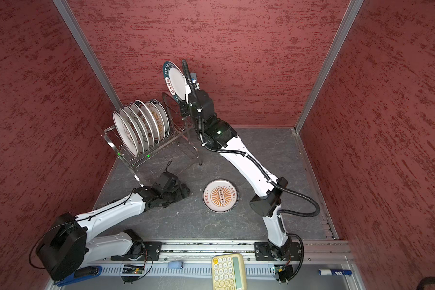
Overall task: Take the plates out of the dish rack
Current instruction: 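Lift the green-rimmed plate up out of the rack with the right gripper, then carry the green-rimmed plate toward the left gripper above the stacked plates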
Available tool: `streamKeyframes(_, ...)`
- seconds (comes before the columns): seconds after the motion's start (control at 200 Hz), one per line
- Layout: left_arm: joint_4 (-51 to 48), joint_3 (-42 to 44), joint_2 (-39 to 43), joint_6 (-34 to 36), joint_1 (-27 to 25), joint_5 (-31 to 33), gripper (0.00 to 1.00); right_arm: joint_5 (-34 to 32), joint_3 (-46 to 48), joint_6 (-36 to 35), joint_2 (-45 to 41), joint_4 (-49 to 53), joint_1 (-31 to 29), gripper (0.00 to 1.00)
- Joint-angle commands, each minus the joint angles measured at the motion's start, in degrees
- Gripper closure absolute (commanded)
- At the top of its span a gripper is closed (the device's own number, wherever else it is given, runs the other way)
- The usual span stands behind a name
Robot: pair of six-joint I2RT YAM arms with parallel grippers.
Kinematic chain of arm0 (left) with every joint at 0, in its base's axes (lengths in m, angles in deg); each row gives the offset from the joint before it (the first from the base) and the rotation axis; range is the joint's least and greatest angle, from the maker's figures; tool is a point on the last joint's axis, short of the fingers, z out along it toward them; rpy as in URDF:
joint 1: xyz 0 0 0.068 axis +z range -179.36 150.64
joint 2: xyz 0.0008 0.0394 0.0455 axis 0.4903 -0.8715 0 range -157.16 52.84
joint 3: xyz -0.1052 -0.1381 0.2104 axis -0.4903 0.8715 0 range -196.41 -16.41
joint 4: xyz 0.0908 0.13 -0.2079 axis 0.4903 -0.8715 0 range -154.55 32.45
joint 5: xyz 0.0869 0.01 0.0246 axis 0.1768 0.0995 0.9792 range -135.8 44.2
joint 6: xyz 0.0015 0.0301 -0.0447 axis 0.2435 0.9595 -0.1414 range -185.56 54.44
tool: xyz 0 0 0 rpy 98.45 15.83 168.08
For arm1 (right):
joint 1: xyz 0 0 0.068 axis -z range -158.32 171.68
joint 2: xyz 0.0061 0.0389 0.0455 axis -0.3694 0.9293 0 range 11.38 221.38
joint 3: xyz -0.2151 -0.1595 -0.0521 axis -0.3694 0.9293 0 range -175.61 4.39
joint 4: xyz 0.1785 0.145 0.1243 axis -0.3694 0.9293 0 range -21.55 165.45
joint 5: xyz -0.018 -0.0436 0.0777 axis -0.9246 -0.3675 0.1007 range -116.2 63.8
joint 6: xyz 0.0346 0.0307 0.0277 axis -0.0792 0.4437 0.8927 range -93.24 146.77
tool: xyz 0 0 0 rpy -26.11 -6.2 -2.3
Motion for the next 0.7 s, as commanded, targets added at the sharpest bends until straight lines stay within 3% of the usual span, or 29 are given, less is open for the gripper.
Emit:
streamKeyframes(0.0, 1.3, -1.6, 0.1, 1.2, -0.6, -0.5, 0.01, -5.9, 6.8, -4.4, -8.2, -7.0, 0.0, 1.0)
streamKeyframes(0.13, 1.5, -1.9, 0.2, 1.4, -1.1, -0.4, 0.01, -9.9, 19.7, -6.4, -16.6, -11.5, 0.4, 1.0)
streamKeyframes(0.301, 2.0, -2.7, 0.0, 1.5, -2.7, -0.2, 0.01, -14.0, 36.4, -3.1, -28.7, -11.1, 1.8, 1.0)
streamKeyframes(0.526, 3.7, -3.6, -0.7, 0.4, -6.9, 1.5, 0.0, -14.6, 56.1, 11.9, -44.1, 0.4, 5.6, 1.0)
streamKeyframes(0.696, 5.5, -4.8, -2.8, -0.2, -8.8, 1.8, 0.01, -8.3, 65.8, 22.4, -51.9, 9.7, 6.8, 1.0)
